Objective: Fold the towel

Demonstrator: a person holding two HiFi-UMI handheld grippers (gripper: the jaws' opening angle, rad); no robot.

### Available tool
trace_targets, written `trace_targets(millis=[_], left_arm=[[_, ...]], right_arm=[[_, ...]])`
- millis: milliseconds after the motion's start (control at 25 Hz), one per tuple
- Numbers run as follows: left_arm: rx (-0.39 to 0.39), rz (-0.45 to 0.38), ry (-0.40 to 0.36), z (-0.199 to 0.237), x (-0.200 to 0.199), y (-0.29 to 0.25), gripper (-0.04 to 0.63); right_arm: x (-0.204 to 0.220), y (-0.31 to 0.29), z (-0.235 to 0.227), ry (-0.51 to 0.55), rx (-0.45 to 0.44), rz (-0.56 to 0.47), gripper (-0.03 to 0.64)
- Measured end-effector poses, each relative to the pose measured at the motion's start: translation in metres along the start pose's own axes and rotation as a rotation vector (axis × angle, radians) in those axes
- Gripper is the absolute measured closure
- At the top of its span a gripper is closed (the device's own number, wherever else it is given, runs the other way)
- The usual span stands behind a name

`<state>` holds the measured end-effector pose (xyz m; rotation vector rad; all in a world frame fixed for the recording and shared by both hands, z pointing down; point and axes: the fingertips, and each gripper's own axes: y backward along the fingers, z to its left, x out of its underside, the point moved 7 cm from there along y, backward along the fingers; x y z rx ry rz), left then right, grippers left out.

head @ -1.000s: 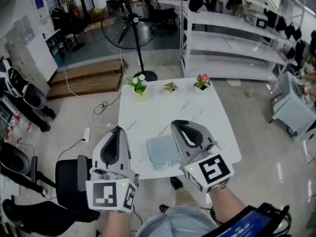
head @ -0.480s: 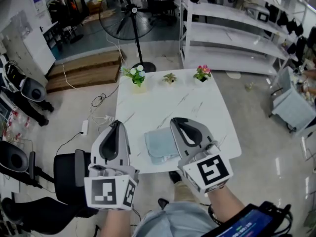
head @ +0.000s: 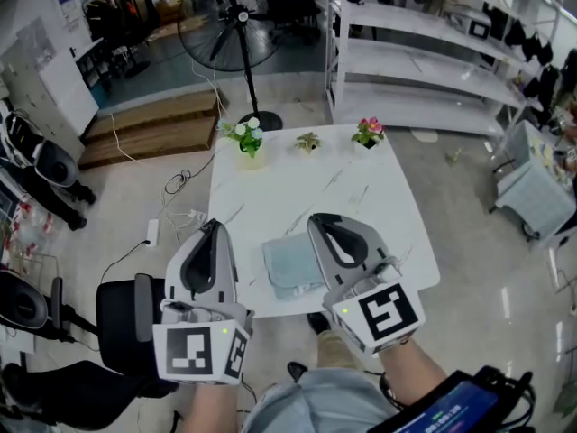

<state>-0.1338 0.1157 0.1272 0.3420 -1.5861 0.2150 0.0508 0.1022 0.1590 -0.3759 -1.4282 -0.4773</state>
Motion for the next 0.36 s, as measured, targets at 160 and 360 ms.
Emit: trace_targets(millis=[160, 360], left_arm=[[-0.001, -0.002, -0.005, 0.0002, -0.0012, 0.0004, 0.588], [-0.003, -0.002, -0.008, 0.0005, -0.002, 0.0012, 0.587]], right_arm=[[-0.0019, -0.001, 0.0005, 0.002, 0.001, -0.006, 0.601], [-0.0036, -0.0016, 0.0018, 0.004, -0.003, -0.009, 0.601]])
